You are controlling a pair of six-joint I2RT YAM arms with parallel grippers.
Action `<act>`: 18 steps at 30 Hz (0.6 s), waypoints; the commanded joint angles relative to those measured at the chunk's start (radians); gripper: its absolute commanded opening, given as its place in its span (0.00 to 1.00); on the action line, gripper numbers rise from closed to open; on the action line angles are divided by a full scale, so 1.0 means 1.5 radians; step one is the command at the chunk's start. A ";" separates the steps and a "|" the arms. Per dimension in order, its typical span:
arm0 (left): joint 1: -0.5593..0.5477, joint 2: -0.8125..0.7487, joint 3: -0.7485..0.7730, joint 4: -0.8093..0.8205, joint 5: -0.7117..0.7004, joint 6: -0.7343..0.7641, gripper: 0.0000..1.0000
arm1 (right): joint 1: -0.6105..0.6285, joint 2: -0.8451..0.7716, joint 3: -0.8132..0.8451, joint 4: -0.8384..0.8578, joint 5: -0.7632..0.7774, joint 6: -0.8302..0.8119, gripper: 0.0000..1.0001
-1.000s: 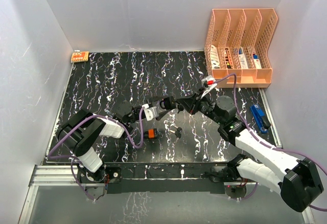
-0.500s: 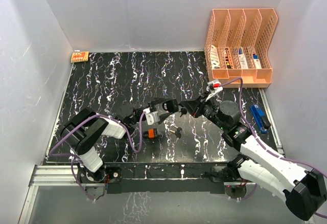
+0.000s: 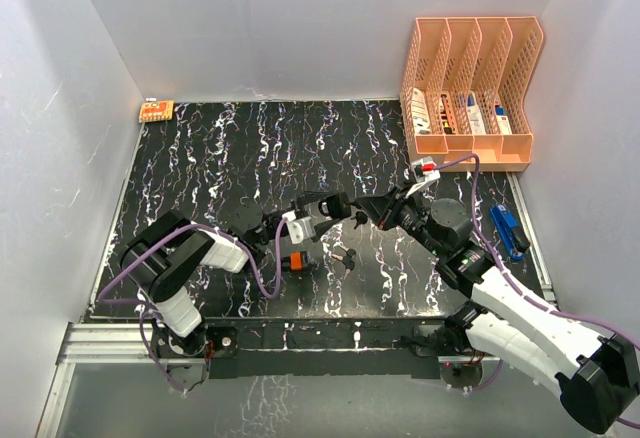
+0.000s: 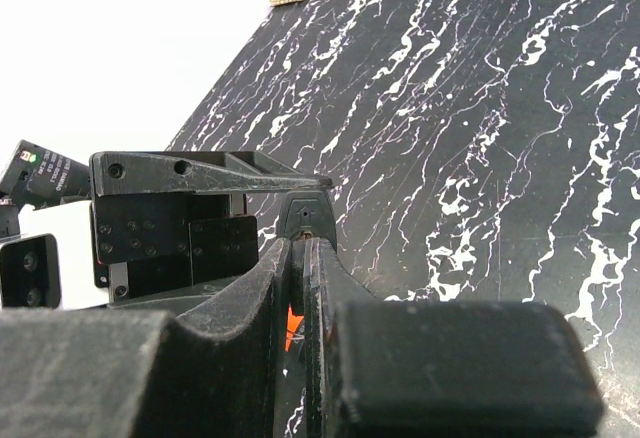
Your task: Unlock with the key
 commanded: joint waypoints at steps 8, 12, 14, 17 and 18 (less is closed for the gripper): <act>0.005 0.005 0.006 0.148 -0.058 -0.004 0.00 | -0.001 -0.023 -0.005 0.058 0.071 0.033 0.00; 0.006 0.005 0.000 0.148 -0.064 -0.004 0.00 | -0.001 -0.041 -0.010 0.059 0.092 0.038 0.00; 0.006 0.007 -0.003 0.149 -0.066 -0.005 0.00 | -0.001 -0.044 -0.011 0.059 0.094 0.037 0.00; 0.006 0.009 -0.001 0.148 -0.068 -0.008 0.00 | -0.001 -0.044 -0.013 0.056 0.093 0.034 0.00; 0.005 0.011 0.000 0.149 -0.069 -0.008 0.00 | -0.001 -0.044 -0.014 0.057 0.095 0.032 0.00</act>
